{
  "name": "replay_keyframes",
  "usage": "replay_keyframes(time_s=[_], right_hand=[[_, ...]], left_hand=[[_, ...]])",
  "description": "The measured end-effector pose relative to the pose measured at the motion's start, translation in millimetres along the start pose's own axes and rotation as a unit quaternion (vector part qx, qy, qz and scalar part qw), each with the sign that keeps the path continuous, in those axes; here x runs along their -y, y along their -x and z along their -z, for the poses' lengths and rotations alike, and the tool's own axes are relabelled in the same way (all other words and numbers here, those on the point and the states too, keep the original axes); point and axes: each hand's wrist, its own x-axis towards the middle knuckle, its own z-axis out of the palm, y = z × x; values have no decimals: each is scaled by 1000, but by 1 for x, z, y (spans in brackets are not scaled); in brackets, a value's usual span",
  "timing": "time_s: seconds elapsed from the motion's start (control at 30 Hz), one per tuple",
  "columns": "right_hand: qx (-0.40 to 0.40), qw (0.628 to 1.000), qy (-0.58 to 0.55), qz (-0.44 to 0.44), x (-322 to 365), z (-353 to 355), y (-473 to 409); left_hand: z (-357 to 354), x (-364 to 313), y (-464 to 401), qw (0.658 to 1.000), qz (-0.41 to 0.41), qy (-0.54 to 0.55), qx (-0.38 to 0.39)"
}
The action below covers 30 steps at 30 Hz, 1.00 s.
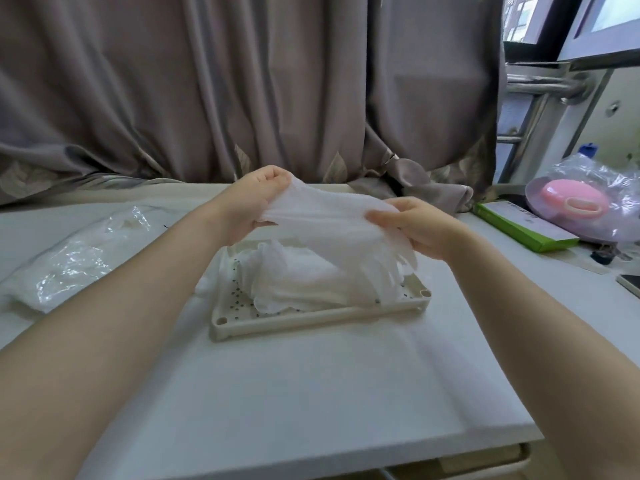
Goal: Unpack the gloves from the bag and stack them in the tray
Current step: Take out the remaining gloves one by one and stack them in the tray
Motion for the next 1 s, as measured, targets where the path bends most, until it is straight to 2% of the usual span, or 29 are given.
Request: replay_keyframes(time_s=[0.07,0.1,0.2,0.27,0.3,0.4,0.47,0.53,0.63,0.73,0.77,0.83,0.87,0.93,0.97,1.0], right_hand=[[-84,989,106,67,11,11,-18],[-132,971,163,114,18,17,-27],[-251,868,341,259,29,31,-45],[-260,818,395,327,20,28,-44],[-234,813,413,337,9,22,-41],[-77,833,487,249,-27,-1,-29],[-3,835,514,198,-47,-13,-20],[23,836,520,176,-54,-21,-11],[31,836,528,148,-53,-27,-5],[51,851,508,126,-51,-32,3],[62,857,499,115,-51,-32,4],[57,874,472,98,-48,-32,5],[29,884,455,106,-46,-30,5],[-71,881,438,165,-41,-26,0],[-122,872,434,193,-38,-26,-6],[-152,865,430,207,-35,-27,-10]], left_hand=[[-3,-2,-16,999,-27,8,-47],[-3,-4,-24,996,-54,14,-76],[0,-6,-39,980,-143,-29,-137],[4,1,-39,977,-166,-39,-130],[5,9,-35,979,-164,-44,-115],[13,32,-18,986,-120,-109,-37],[18,41,-5,969,-100,-225,11],[25,46,3,941,-90,-322,47],[29,55,8,898,-60,-434,45],[24,65,16,826,-34,-560,53],[24,67,18,816,-18,-575,54],[24,64,21,830,24,-557,27],[23,60,22,842,18,-539,-18],[15,51,21,847,-57,-510,-139],[6,44,19,840,-108,-501,-177],[-6,37,15,842,-150,-489,-173]])
